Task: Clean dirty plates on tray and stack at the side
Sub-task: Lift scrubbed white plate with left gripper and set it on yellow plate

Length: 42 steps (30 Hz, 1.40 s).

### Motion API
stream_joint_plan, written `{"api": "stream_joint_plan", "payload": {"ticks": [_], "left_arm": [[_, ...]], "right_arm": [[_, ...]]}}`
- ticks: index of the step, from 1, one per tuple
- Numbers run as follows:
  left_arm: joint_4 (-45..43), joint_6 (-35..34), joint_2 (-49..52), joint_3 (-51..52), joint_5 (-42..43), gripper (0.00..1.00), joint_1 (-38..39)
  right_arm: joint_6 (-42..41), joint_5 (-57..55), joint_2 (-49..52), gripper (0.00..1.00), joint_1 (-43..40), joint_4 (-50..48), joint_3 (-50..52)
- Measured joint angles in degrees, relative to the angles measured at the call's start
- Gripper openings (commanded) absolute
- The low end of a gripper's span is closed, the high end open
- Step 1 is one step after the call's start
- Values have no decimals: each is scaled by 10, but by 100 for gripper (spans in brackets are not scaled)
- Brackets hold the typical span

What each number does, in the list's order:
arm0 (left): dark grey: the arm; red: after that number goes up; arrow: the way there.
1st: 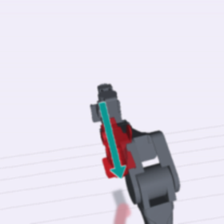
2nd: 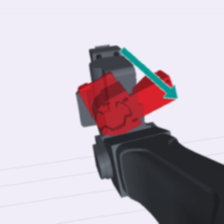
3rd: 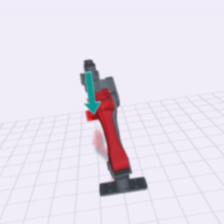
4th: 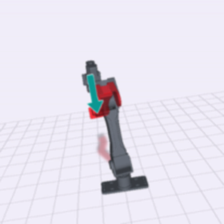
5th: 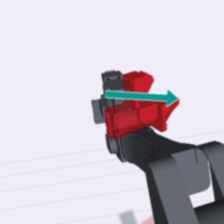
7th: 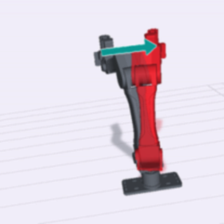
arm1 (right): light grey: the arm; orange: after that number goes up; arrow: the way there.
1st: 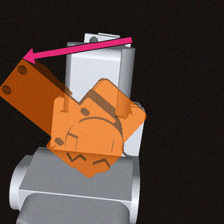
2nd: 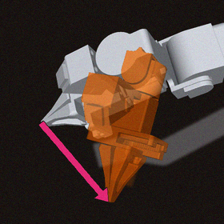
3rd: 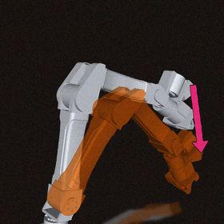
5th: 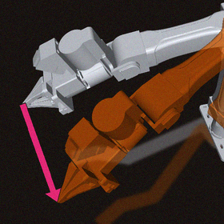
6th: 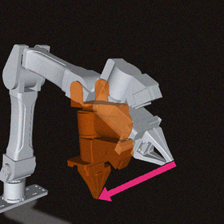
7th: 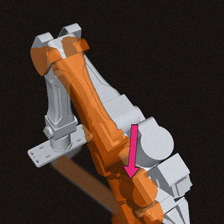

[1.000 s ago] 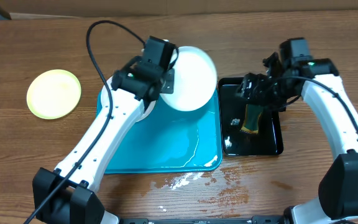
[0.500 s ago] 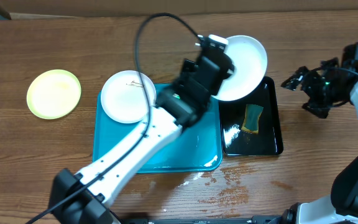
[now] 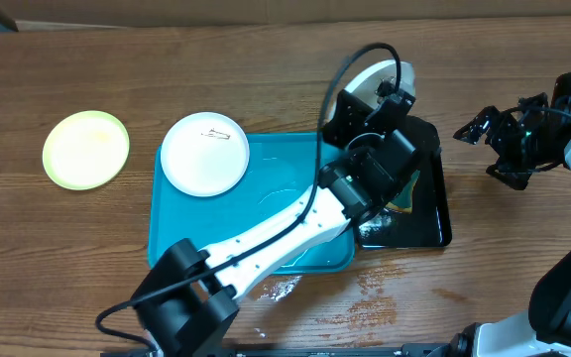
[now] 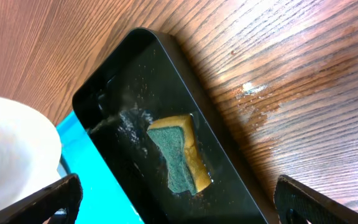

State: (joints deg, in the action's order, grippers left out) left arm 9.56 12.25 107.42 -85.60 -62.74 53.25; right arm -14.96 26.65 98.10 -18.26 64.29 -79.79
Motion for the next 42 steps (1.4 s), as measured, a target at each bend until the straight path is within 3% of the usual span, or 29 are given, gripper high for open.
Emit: {"api": "stream_joint_plan", "payload": {"ticks": [12, 16, 21, 25, 27, 32, 37, 42], "left_arm": [[10, -2, 7, -1, -25, 4, 0], [122, -43, 0, -4, 48, 4, -2], [286, -142, -39, -10, 232, 4, -45], [339, -192, -73, -26, 395, 4, -144], [357, -210, -87, -40, 499, 4, -222], [391, -251, -99, -53, 670, 4, -411], [423, -290, -99, -53, 740, 4, -600], [436, -318, -99, -53, 743, 4, -743]], "right_arm": [[0, 0, 0, 100, 0, 1, 0], [0, 0, 0, 100, 3, 7, 0], [0, 0, 0, 100, 24, 8, 0], [0, 0, 0, 100, 46, 3, 0], [0, 0, 0, 100, 57, 3, 0], [0, 1, 0, 100, 80, 5, 0], [0, 1, 0, 100, 117, 7, 0], [0, -4, 0, 100, 161, 5, 0]]}}
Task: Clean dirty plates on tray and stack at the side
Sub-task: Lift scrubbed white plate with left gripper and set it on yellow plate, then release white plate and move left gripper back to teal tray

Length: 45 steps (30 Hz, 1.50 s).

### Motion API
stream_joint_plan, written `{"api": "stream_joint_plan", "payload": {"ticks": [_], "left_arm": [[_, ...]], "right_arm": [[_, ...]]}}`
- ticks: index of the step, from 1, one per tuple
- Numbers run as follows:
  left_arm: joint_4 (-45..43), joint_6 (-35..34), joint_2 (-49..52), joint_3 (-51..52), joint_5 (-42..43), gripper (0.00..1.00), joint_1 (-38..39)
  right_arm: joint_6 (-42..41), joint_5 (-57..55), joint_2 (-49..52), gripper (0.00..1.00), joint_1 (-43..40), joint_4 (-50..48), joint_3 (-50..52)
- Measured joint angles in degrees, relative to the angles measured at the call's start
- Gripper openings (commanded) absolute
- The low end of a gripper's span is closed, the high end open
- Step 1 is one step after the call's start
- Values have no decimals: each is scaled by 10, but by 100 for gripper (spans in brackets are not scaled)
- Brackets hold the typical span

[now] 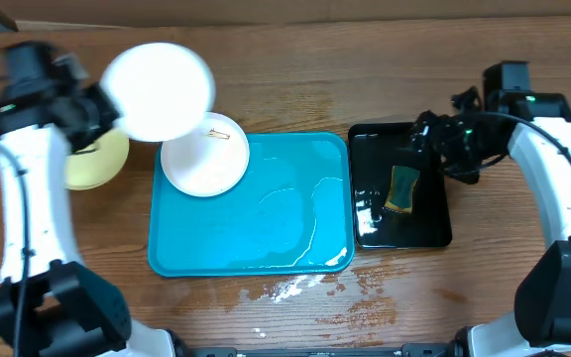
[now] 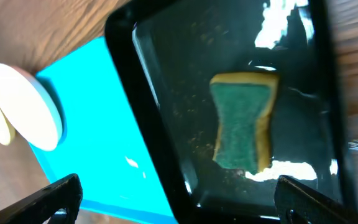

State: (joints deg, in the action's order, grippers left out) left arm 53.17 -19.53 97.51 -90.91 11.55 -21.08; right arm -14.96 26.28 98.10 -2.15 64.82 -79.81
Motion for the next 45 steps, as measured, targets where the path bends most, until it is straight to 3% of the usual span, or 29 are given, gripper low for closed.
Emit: {"api": "stream_joint_plan", "payload": {"ticks": [9, 20, 23, 24, 27, 28, 38, 45], "left_arm": [[-8, -56, 6, 31, -45, 4, -144], [-66, -71, 117, 64, -62, 4, -176], [-81, -71, 139, 65, -62, 8, -177], [-87, -71, 142, 65, -62, 20, -177], [-101, -72, 143, 65, -60, 79, -177], [-103, -71, 143, 65, -57, 83, -177], [-41, -41, 143, 65, 96, 74, -172], [32, -23, 143, 65, 146, 71, -107]], "right_arm": [[0, -33, 0, 100, 63, -3, 0], [0, -40, 0, 100, 75, -4, 0], [0, -41, 0, 100, 75, -4, 0], [0, -40, 0, 100, 75, -3, 0], [0, -41, 0, 100, 75, -2, 0], [0, -41, 0, 100, 75, -2, 0], [0, -41, 0, 100, 75, -1, 0], [0, -44, 0, 100, 75, -1, 0]]}}
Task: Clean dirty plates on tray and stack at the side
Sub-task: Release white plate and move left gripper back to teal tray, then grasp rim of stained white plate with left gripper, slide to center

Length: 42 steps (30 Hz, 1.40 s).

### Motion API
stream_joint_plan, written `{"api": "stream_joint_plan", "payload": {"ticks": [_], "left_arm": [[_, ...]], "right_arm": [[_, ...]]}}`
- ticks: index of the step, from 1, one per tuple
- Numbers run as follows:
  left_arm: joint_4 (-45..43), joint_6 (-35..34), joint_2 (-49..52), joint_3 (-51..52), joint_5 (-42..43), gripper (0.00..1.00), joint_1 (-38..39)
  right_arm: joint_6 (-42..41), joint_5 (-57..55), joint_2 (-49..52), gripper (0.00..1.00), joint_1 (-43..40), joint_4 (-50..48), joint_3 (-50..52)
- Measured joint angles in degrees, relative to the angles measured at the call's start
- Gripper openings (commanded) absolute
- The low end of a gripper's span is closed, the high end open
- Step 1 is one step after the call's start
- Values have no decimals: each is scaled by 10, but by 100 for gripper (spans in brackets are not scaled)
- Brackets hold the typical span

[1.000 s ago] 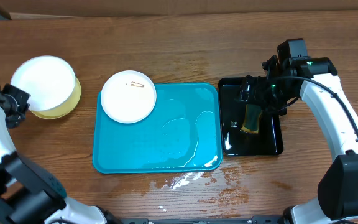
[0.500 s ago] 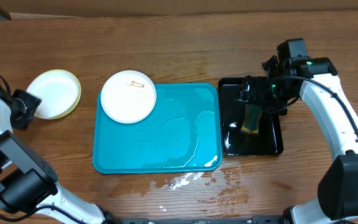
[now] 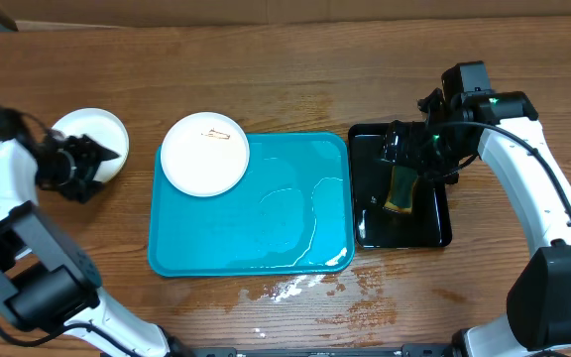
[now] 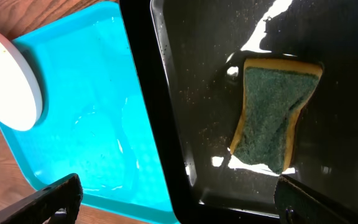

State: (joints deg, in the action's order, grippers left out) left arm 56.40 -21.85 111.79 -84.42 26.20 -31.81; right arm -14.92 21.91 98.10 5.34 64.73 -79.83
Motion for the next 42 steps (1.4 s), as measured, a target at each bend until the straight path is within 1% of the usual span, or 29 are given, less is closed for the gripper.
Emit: {"api": "stream_joint_plan", "payload": {"ticks": [5, 11, 15, 16, 17, 23, 30, 32, 35, 37, 42], "left_arm": [[30, 11, 0, 0, -16, 71, 87], [45, 5, 0, 0, -78, 73, 202], [60, -25, 0, 0, -128, 63, 249], [59, -31, 0, 0, -137, 62, 256], [57, -35, 0, 0, -143, 60, 261], [22, -53, -2, 31, -180, 60, 288], [7, -72, -2, 70, -196, 59, 289], [3, -78, -2, 72, -196, 57, 289], [-7, -81, -2, 72, -196, 56, 289], [-7, -82, -2, 72, -198, 51, 289], [-12, -91, -2, 73, -225, 49, 289]], "right_arm": [[0, -14, 0, 100, 0, 0, 0], [0, -19, 0, 100, 0, 1, 0], [0, -20, 0, 100, 0, 9, 0], [0, -20, 0, 100, 0, 10, 0], [0, -20, 0, 100, 0, 12, 0], [-1, -20, 0, 100, 0, 22, 0], [0, -20, 0, 100, 0, 21, 0], [-1, -20, 0, 100, 0, 19, 0], [0, -20, 0, 100, 0, 19, 0], [0, -20, 0, 100, 0, 19, 0], [0, -20, 0, 100, 0, 19, 0]]}}
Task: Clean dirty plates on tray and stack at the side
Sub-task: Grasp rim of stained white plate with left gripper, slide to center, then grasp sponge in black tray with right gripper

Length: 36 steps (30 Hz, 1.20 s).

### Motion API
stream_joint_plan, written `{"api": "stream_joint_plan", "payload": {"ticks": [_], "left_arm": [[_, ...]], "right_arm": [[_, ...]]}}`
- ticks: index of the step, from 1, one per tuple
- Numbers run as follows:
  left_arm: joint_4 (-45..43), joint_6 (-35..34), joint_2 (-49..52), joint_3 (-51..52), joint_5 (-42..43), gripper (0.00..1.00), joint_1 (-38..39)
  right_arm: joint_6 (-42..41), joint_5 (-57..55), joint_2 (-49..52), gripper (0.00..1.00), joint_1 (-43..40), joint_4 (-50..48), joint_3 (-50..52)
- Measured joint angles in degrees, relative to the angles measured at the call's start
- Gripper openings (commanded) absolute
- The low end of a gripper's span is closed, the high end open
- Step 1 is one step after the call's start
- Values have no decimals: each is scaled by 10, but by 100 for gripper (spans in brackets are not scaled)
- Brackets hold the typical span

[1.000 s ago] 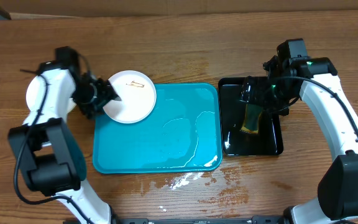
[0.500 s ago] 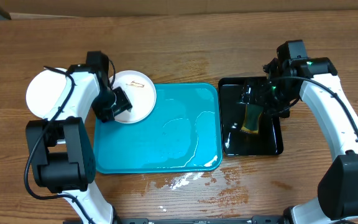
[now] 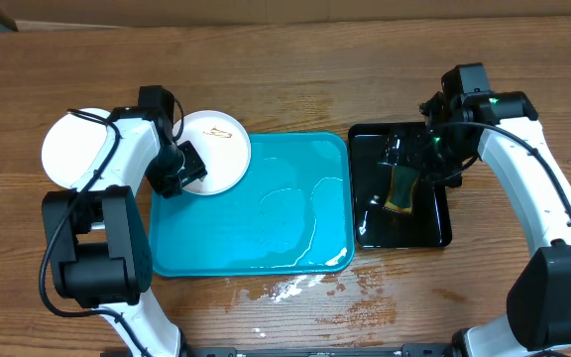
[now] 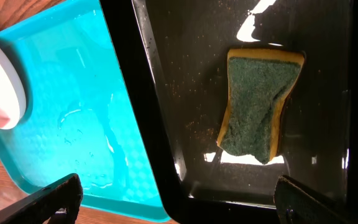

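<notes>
A white plate (image 3: pixel 216 147) with small brown marks lies on the far left corner of the blue tray (image 3: pixel 266 223); its edge shows as white plate (image 4: pixel 2 87) in the right wrist view. My left gripper (image 3: pixel 178 169) is at that plate's near left rim; whether its jaws grip the rim is not visible. Another white plate (image 3: pixel 72 151) lies to the left of the tray on the table. My right gripper (image 4: pixel 182 202) is open above the black tray (image 4: pixel 166 124), with the green and yellow sponge (image 4: pixel 260 106) lying ahead of it, untouched.
The blue tray (image 4: pixel 61 112) is wet, and water is spilled on the wooden table (image 3: pixel 295 288) in front of it. The black tray (image 3: pixel 439 223) sits right of the blue one, holding the sponge (image 3: pixel 401 188).
My left gripper has moved from the side stack to the near left rim of the marked plate on the tray. My right gripper has shifted slightly over the black tray, still open.
First my left arm reached across to the black tray with a white plate, and a green plate lay alone at the left. Then the left gripper held that plate above the green one. Later the plate lay on it. The right gripper came over the sponge.
</notes>
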State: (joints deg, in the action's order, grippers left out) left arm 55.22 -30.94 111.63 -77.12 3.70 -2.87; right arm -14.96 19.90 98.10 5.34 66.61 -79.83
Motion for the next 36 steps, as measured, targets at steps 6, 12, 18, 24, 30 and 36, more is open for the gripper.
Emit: {"api": "stream_joint_plan", "payload": {"ticks": [6, 12, 18, 24, 30, 36], "left_arm": [[-39, -10, -1, 30, -23, 45, 6], [-78, -18, -11, 53, -28, 4, 33], [-71, 41, -17, 54, -27, 6, 77], [-86, 150, -17, 55, -35, 14, 140], [-91, 210, -17, 55, -40, 50, 172], [-76, 190, -16, 55, -30, 51, 165]], "right_arm": [[0, 0, 0, 100, 0, -11, 0], [0, 0, 0, 100, 0, -14, 0], [0, 0, 0, 100, 0, -15, 0], [0, 0, 0, 100, 0, -15, 0], [0, -12, 0, 100, 0, -14, 0], [-4, -46, 0, 94, 1, -20, 2]]}}
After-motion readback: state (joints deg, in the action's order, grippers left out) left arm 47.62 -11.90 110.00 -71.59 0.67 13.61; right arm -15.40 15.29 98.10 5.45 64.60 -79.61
